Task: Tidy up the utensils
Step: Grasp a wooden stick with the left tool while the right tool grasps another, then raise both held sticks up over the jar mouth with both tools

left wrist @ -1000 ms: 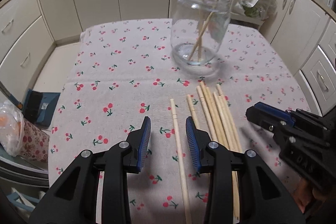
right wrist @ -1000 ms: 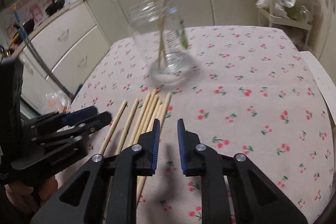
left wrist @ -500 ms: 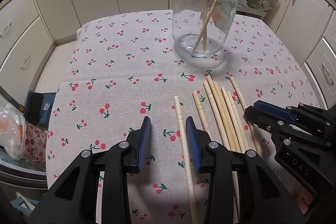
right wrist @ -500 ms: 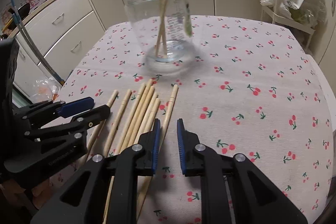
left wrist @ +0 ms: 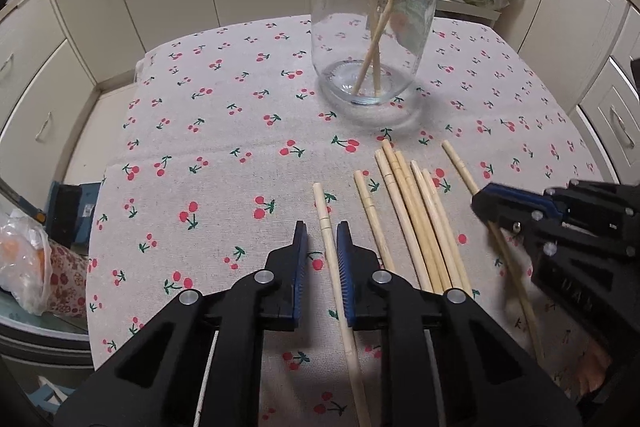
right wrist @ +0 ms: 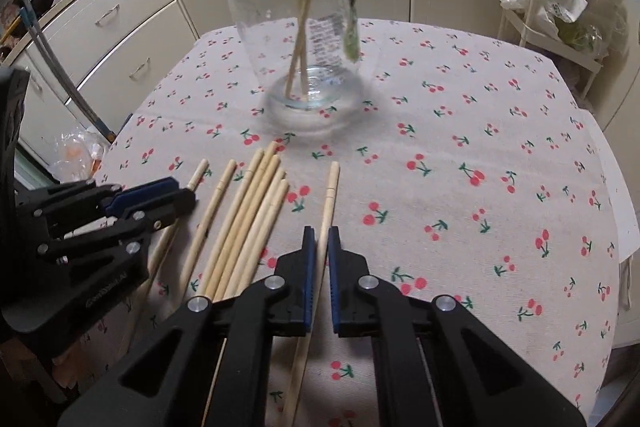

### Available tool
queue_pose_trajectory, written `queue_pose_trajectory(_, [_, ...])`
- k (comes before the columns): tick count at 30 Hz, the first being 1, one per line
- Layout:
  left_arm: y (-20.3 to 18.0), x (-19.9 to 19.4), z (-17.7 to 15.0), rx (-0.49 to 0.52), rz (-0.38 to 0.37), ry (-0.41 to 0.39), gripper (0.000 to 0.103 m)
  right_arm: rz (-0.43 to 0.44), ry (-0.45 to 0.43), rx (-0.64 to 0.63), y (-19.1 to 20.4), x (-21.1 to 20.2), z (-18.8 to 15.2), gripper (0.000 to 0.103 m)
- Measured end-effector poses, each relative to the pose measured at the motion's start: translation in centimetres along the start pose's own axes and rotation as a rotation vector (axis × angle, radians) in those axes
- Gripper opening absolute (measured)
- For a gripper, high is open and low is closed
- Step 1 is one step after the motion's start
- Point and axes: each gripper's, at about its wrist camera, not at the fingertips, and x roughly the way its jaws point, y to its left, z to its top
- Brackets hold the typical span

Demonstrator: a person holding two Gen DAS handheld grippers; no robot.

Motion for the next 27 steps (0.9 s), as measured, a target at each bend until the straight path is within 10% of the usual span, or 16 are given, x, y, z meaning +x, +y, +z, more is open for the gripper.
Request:
queue_pose_trajectory(7, [-0.9, 0.5, 0.6, 0.012, 0.029, 0.018, 0.030, -0.035, 0.001, -0.067, 0.8, 0.6, 0.7, 0.008])
queue_pose_trajectory(11, [-1.4, 0.4, 0.6, 0.035, 0.013, 0.018, 0.005, -0.017, 0.007, -0.059, 0.4, 0.5, 0.6, 0.007])
queue_pose_trajectory(15, [-1.2, -0.6, 0.4, 0.021, 0.003, -0.008, 0.005, 0.101, -0.002, 0.094, -2.0, -0.5, 0.5, 0.006])
queue_pose_trajectory(27, [2.9, -12.7, 5.4, -0.178, -0.141, -0.514, 0.005, 0.251, -0.564, 0.307, -4.3, -11.2, 4.3, 0.006])
